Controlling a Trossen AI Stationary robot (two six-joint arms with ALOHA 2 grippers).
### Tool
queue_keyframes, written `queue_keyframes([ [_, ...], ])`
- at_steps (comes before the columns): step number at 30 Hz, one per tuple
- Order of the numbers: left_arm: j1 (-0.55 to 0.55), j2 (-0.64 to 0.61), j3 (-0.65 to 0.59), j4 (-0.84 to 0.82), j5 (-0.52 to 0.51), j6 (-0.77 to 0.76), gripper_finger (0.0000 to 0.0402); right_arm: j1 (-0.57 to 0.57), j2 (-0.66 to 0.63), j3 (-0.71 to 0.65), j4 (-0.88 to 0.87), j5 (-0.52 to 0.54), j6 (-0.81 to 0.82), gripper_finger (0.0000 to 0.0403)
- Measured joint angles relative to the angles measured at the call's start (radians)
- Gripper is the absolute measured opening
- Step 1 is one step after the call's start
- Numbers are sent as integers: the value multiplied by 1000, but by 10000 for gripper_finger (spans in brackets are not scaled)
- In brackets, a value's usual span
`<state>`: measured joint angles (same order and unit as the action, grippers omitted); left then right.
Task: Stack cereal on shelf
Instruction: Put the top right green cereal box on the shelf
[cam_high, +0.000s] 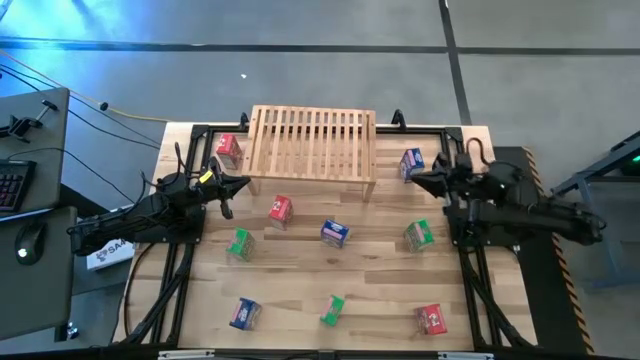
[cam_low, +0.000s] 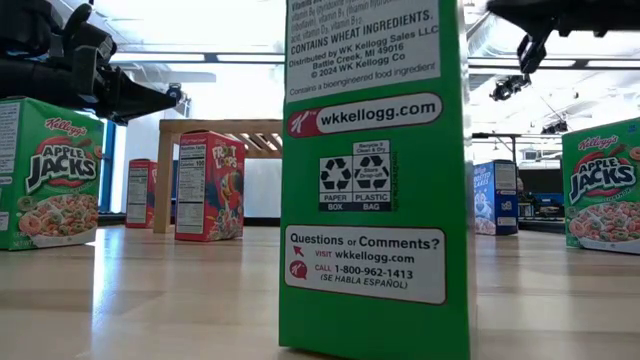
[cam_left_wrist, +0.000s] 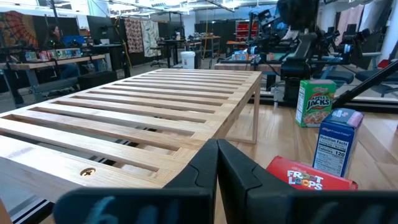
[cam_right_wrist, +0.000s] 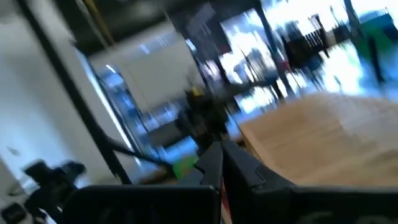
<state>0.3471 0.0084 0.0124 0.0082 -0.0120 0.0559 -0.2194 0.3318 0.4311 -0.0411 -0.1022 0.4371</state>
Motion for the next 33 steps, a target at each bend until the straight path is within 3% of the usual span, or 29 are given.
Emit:
queue_keyframes([
  [6, 0, 0, 0, 0, 0, 0, 0, 98, 260, 304, -560, 158, 186, 1],
  [11, 0, 0, 0, 0, 0, 0, 0, 191, 484, 485, -856, 171, 391, 21],
  [18, 0, 0, 0, 0, 0, 0, 0, 332, 804, 677, -1104, 144, 589, 139],
  [23, 0, 0, 0, 0, 0, 0, 0, 395, 989, 820, -1275, 58, 723, 232],
  [27, 0, 0, 0, 0, 0, 0, 0, 448, 1075, 920, -1453, 15, 815, 274],
  [33, 0, 0, 0, 0, 0, 0, 0, 530, 1040, 920, -1505, 86, 944, 278],
])
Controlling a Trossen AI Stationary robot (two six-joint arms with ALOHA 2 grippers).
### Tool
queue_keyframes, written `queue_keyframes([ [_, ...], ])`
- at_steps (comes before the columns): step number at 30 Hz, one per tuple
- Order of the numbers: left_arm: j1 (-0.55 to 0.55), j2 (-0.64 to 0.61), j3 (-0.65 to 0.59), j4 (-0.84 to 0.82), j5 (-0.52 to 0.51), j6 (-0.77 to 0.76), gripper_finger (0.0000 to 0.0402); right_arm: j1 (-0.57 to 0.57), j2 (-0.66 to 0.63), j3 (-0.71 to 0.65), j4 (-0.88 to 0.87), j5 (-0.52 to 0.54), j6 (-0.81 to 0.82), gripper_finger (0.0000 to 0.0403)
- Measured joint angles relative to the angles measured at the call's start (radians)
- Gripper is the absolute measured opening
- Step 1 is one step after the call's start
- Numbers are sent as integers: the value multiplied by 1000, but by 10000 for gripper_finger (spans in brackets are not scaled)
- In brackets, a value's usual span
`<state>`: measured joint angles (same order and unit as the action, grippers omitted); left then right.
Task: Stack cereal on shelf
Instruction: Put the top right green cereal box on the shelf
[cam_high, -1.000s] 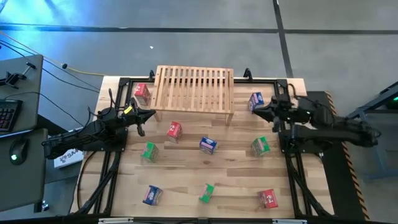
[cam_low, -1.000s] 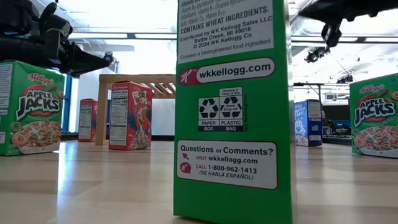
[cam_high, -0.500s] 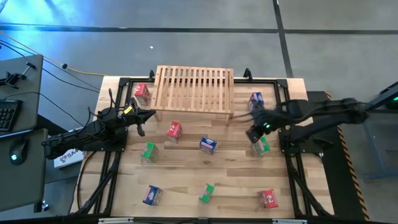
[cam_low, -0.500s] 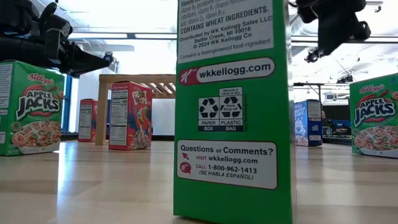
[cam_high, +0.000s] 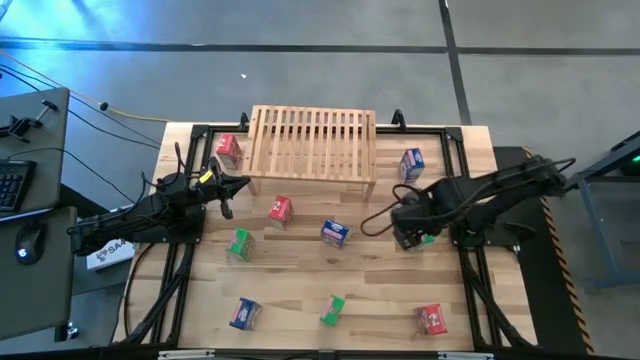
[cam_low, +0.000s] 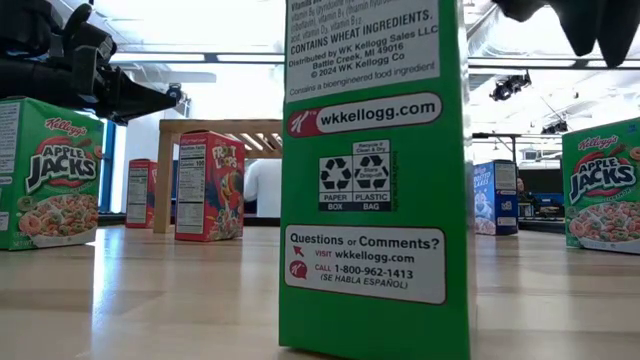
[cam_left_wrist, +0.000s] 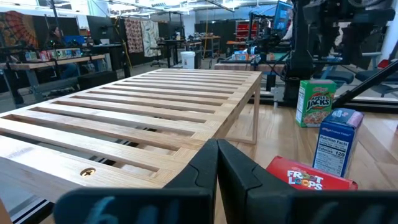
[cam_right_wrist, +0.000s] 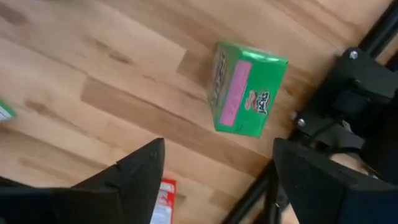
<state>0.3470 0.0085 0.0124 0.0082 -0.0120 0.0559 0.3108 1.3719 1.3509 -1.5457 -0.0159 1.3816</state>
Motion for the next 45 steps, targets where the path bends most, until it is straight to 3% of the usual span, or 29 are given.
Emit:
queue_keyframes([
  [6, 0, 0, 0, 0, 0, 0, 0, 65, -104, -101, 86, 90, 123, 271],
  [10, 0, 0, 0, 0, 0, 0, 0, 79, -116, -153, 106, 86, 185, 271],
  [17, 0, 0, 0, 0, 0, 0, 0, 69, -98, -198, 121, 87, 193, 272],
  [23, 0, 0, 0, 0, 0, 0, 0, 48, -96, -276, 125, 73, 211, 301],
  [32, 0, 0, 0, 0, 0, 0, 0, -4, -98, -415, 322, 65, 191, 305],
  [37, 0, 0, 0, 0, 0, 0, 0, -42, -98, -481, 355, 23, 189, 268],
  [45, 0, 0, 0, 0, 0, 0, 0, -78, -98, -493, 500, -4, 103, 149],
])
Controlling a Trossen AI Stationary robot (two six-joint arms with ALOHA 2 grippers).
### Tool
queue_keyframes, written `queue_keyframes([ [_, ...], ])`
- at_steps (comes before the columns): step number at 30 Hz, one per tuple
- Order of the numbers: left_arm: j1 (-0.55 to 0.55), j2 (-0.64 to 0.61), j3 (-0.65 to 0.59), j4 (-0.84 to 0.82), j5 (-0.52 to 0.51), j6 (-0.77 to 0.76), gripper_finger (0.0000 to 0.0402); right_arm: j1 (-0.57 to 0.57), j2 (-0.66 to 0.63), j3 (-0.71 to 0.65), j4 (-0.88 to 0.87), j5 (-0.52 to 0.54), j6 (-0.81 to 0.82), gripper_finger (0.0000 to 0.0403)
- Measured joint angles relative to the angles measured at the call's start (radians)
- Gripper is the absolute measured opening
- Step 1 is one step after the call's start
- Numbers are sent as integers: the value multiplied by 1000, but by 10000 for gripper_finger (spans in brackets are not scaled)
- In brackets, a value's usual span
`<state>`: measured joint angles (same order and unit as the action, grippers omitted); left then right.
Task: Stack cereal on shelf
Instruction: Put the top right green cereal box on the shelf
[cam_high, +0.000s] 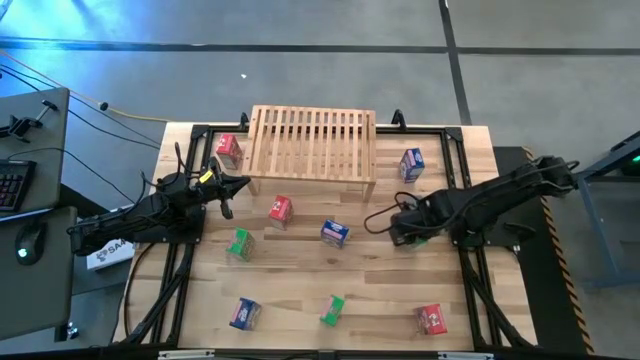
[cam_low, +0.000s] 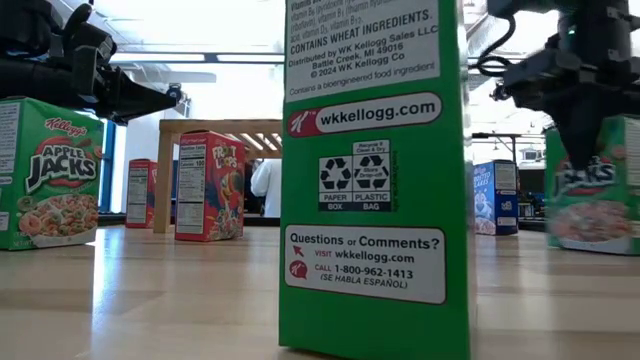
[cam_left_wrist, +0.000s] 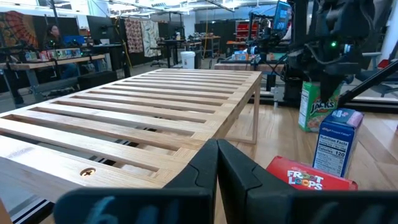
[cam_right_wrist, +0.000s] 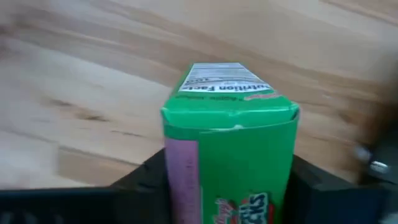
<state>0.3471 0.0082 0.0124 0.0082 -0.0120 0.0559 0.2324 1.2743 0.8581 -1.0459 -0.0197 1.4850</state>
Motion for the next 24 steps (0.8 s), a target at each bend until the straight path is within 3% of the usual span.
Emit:
queue_keyframes([
  [5, 0, 0, 0, 0, 0, 0, 0, -16, 0, 3, 54, -19, -59, 100],
  [12, 0, 0, 0, 0, 0, 0, 0, -36, 0, 121, 24, -39, -150, 124],
  [19, 0, 0, 0, 0, 0, 0, 0, -96, 2, 432, -97, -53, -339, 138],
  [24, 0, 0, 0, 0, 0, 0, 0, -186, 43, 703, -69, 89, -689, 139],
])
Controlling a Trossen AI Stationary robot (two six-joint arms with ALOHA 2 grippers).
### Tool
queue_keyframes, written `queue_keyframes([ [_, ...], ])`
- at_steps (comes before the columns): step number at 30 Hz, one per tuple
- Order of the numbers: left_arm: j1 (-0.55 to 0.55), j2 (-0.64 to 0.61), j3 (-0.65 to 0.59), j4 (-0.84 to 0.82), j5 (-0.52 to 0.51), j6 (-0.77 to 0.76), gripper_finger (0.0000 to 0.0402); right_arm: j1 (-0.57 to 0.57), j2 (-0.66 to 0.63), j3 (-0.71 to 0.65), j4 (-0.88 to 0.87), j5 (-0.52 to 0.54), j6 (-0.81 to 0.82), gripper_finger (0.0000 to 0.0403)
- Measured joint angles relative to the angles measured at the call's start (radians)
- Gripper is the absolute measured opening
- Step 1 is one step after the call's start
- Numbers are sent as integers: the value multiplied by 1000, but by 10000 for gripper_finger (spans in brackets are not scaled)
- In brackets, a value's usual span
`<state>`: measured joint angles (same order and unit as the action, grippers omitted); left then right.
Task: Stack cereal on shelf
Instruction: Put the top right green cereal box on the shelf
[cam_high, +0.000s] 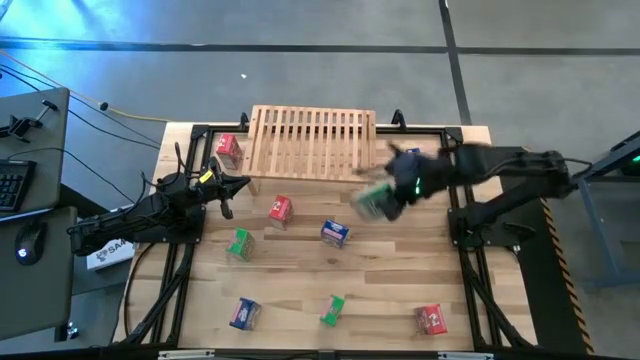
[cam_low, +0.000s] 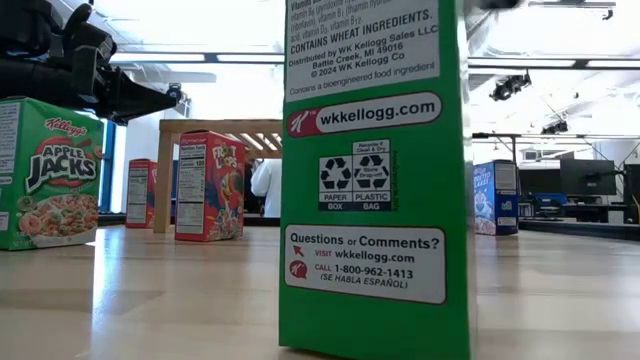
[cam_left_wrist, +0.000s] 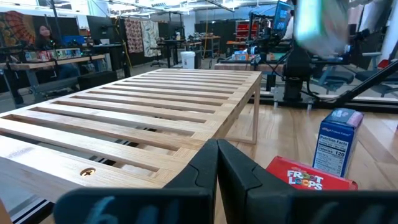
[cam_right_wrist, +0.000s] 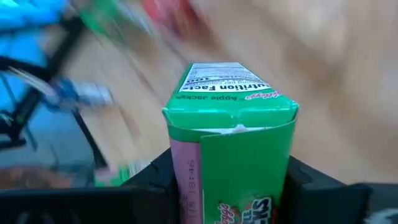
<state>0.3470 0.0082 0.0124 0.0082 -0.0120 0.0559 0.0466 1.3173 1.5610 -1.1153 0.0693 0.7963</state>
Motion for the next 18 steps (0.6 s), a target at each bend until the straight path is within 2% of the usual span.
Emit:
queue_keyframes([
  [5, 0, 0, 0, 0, 0, 0, 0, -174, 143, 264, 6, 11, -401, 139],
  [9, 0, 0, 0, 0, 0, 0, 0, -329, 325, 500, -45, -115, -670, 139],
  [13, 0, 0, 0, 0, 0, 0, 0, -460, 529, 774, -201, -199, -852, 139],
  [14, 0, 0, 0, 0, 0, 0, 0, -485, 565, 801, -224, -201, -887, 139],
  [18, 0, 0, 0, 1, 0, 0, 0, -571, 568, 661, -218, -213, -1022, 139],
])
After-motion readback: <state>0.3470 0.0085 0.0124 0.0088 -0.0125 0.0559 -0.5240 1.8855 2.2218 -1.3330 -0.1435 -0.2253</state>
